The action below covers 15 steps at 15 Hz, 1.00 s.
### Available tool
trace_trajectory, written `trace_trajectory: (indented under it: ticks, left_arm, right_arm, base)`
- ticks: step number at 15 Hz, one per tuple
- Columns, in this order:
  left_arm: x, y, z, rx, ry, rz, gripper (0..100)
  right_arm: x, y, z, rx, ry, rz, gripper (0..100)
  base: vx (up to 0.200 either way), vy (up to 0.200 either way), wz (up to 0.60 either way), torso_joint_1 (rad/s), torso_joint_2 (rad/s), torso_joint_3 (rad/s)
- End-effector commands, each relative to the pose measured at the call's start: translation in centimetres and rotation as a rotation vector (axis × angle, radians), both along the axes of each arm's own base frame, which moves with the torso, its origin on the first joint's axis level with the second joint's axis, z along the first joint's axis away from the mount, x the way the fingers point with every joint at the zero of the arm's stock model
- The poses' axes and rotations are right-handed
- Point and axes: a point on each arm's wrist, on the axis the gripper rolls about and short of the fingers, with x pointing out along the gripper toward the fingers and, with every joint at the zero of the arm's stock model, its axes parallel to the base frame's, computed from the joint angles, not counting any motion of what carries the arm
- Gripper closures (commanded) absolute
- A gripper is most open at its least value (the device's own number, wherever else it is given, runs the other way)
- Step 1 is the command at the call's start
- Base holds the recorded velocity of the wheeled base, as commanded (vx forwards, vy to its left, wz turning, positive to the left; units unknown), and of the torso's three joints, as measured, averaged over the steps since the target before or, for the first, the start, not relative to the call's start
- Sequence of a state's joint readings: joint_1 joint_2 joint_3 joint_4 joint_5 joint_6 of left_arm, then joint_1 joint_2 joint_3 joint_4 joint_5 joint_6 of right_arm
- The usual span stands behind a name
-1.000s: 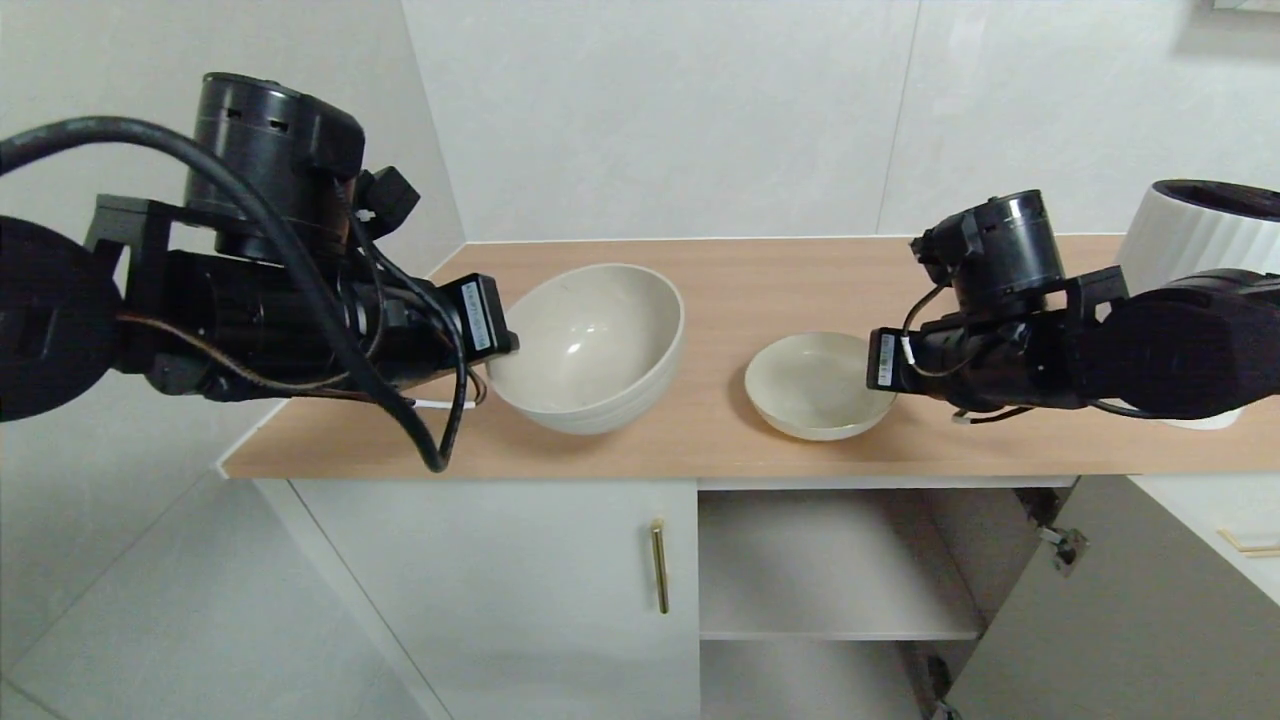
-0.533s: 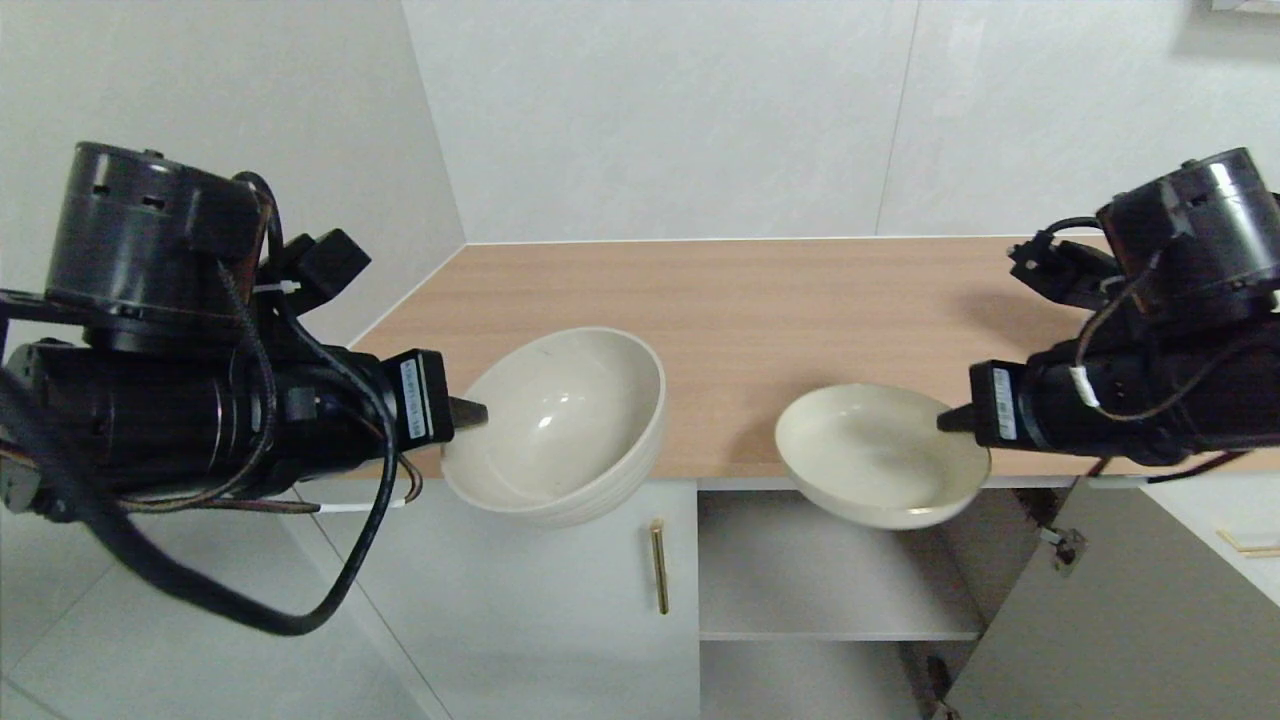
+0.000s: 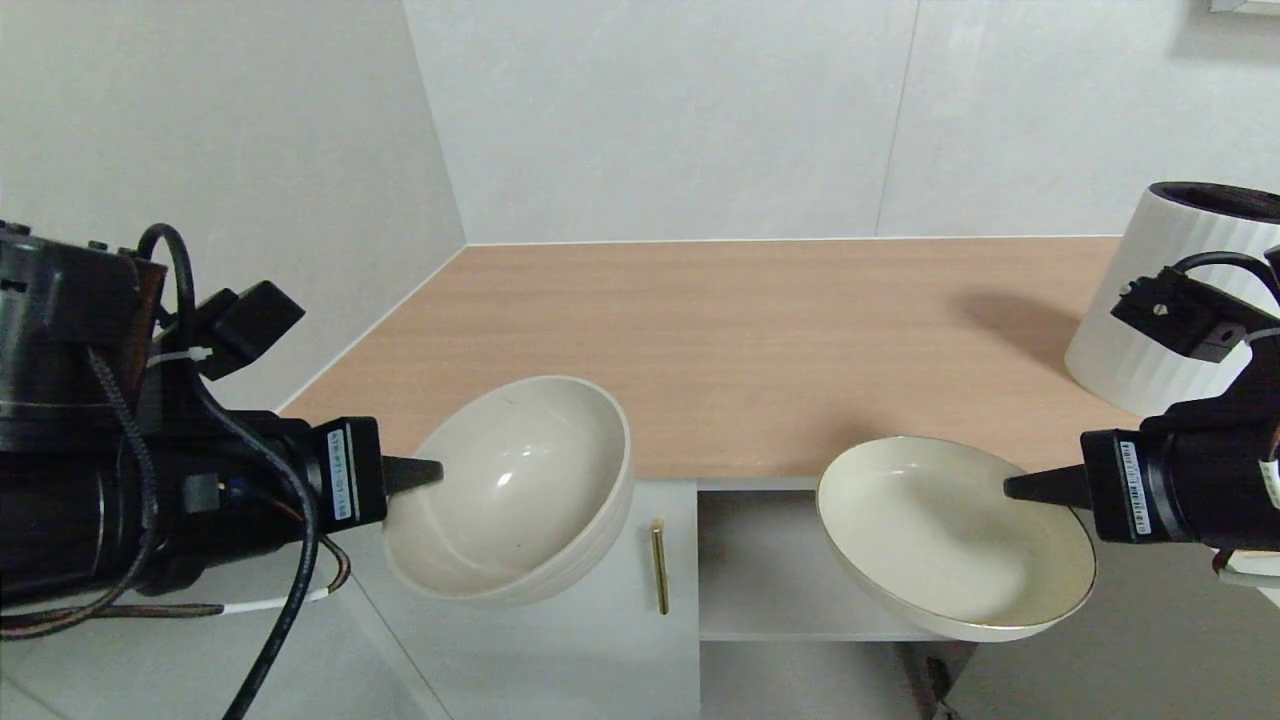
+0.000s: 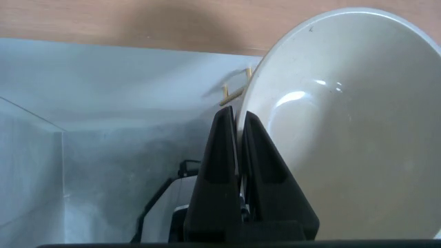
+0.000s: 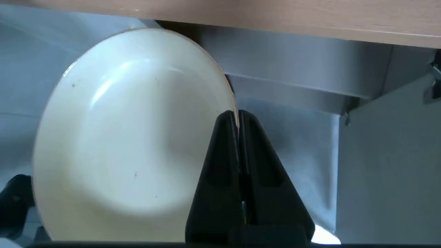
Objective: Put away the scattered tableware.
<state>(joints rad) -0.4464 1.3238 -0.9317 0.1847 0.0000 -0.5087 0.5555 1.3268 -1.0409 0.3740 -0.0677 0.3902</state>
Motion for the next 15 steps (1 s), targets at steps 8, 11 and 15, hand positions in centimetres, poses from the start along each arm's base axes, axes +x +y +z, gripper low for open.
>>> trace_trajectory:
  ticks: [8,11,15]
  left_arm:
    - [1.2,-0.6,-1.4,0.026,0.059,-0.004,100]
    - [1.2,-0.6,-1.5,0.028,0.061,-0.005,100]
    - [1.2,-0.6,-1.4,0.029,0.059,-0.005,100]
  right_arm:
    - [0.4,-0.4,-0.1,-0.003,0.005,-0.027,100]
    - [0.6,-0.8,-0.6,-0.015,0.013,-0.045,100]
    - [1.6,-0.7,-1.1,-0.023,0.028,-0.068,100]
  base:
    - [-0.2,0.0,0.0,-0.001,0.0,0.001]
    - [-0.067,0.0,0.0,0.001,0.0,0.002]
    - [0.0,0.0,0.0,0.0,0.0,0.0]
